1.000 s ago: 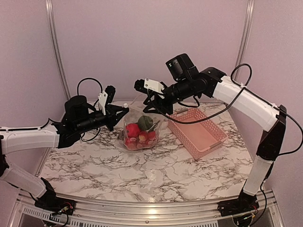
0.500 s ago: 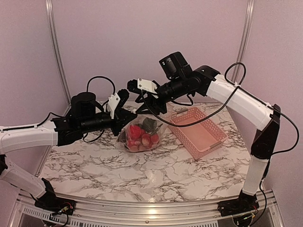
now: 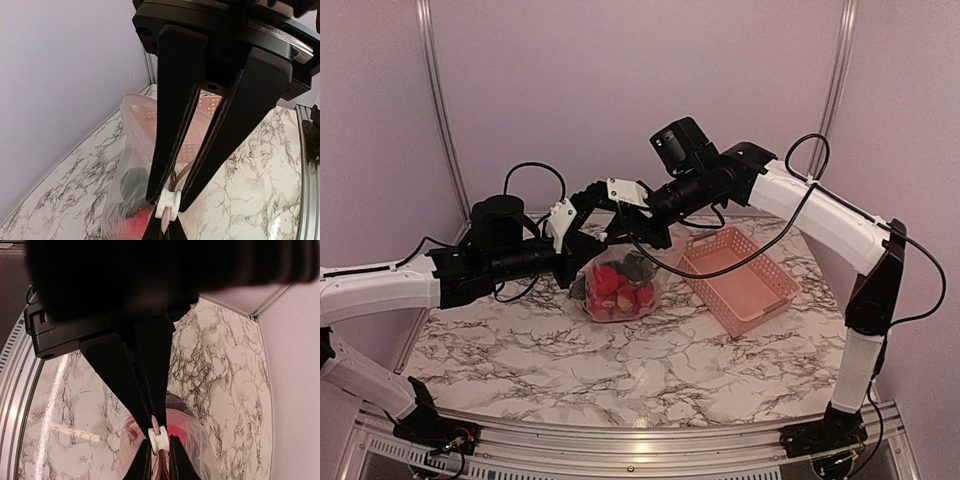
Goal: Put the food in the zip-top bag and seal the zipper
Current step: Hold the zipper from the zipper food storage bag, then zip the zipper on the zipper food storage bag.
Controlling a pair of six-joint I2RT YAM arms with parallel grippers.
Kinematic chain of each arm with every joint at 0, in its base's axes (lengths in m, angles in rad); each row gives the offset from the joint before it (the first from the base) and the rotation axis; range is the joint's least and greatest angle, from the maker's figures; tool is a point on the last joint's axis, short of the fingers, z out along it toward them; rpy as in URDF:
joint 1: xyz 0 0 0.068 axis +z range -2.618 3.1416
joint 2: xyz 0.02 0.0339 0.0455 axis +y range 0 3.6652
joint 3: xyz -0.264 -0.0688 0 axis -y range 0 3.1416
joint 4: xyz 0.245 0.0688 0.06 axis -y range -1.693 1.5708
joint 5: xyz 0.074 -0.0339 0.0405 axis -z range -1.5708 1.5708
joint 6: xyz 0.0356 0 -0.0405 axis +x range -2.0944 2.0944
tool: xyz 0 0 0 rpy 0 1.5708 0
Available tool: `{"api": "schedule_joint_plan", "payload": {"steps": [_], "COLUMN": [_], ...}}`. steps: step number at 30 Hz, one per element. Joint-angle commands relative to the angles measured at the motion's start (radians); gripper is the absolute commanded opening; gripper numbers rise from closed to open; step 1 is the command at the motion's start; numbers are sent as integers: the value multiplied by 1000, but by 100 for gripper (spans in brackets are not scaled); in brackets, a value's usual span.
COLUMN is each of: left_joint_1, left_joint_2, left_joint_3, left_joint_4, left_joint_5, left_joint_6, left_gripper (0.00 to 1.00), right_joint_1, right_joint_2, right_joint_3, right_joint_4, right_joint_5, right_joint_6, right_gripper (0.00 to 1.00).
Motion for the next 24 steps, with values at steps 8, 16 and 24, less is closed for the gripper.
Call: {"api": "schedule_joint_plan", "payload": {"steps": [8,16,24], "left_joint_1": [0,36,74], "left_joint_2": [-42,-100,-156], "left_joint_3": [3,-36,-74], "left_joint_4": [2,0,-12], "left_joint_5": [-38,-55,-72], "left_joint_6": [13,6,0], "left_gripper": [0,0,0], "right_joint_1": [-19,-100,-172], "right_joint_2": [-3,-6,-11], "right_joint_3": [25,12,-17], "right_joint_4": [-29,-45,-56], "right_joint_5": [28,65,85], "right_joint_6": [-12,-15,-19], "right_gripper": [2,1,0]}}
